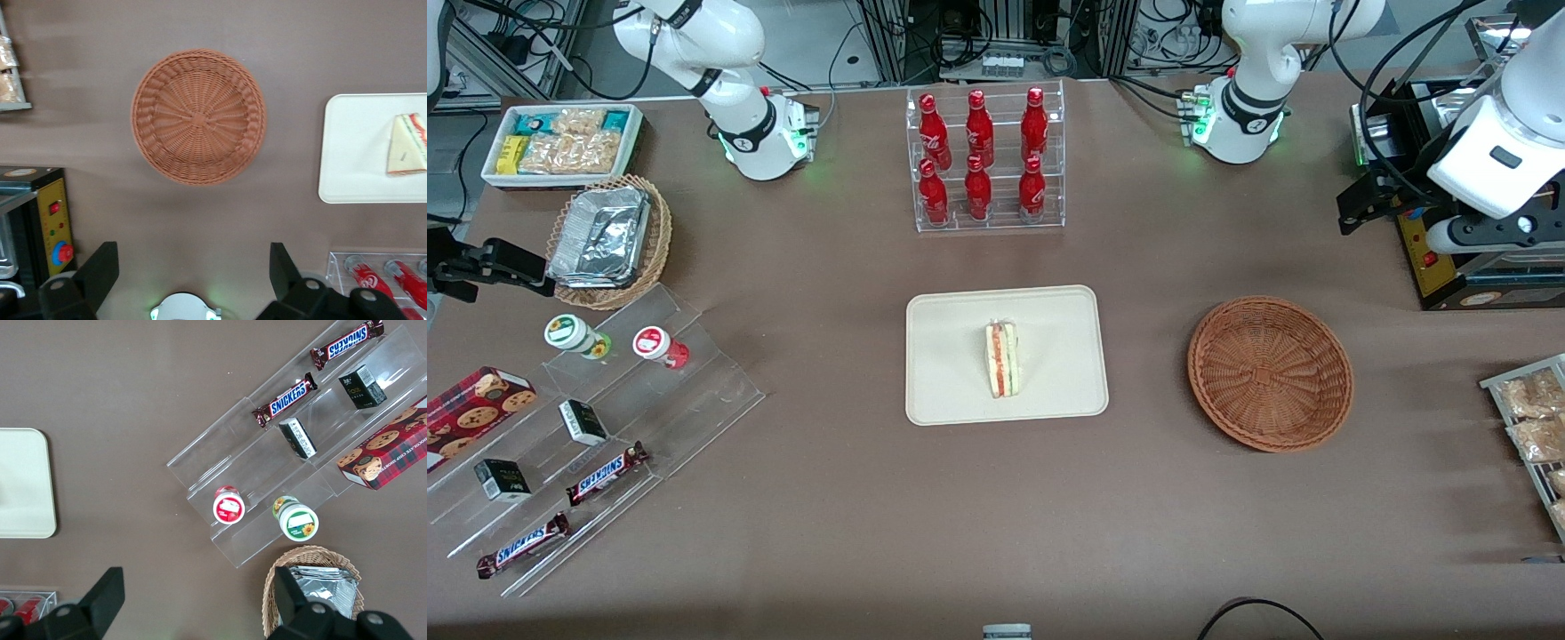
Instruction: Place sandwich from basket to tray
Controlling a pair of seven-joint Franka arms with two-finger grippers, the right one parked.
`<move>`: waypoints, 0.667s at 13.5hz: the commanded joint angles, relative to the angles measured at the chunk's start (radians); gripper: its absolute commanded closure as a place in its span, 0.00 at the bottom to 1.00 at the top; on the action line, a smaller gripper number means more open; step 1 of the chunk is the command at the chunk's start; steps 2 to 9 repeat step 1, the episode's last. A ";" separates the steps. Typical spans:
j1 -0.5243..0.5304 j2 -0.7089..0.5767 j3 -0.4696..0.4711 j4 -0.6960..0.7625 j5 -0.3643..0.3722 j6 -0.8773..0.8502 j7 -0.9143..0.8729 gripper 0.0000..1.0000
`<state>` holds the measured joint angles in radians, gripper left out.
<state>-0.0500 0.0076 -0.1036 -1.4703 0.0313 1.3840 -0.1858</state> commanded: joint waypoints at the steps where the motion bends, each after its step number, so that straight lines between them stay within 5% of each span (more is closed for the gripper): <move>1: -0.014 -0.014 0.013 -0.012 0.041 0.003 0.029 0.00; 9: -0.014 -0.014 0.013 -0.012 0.041 0.003 0.029 0.00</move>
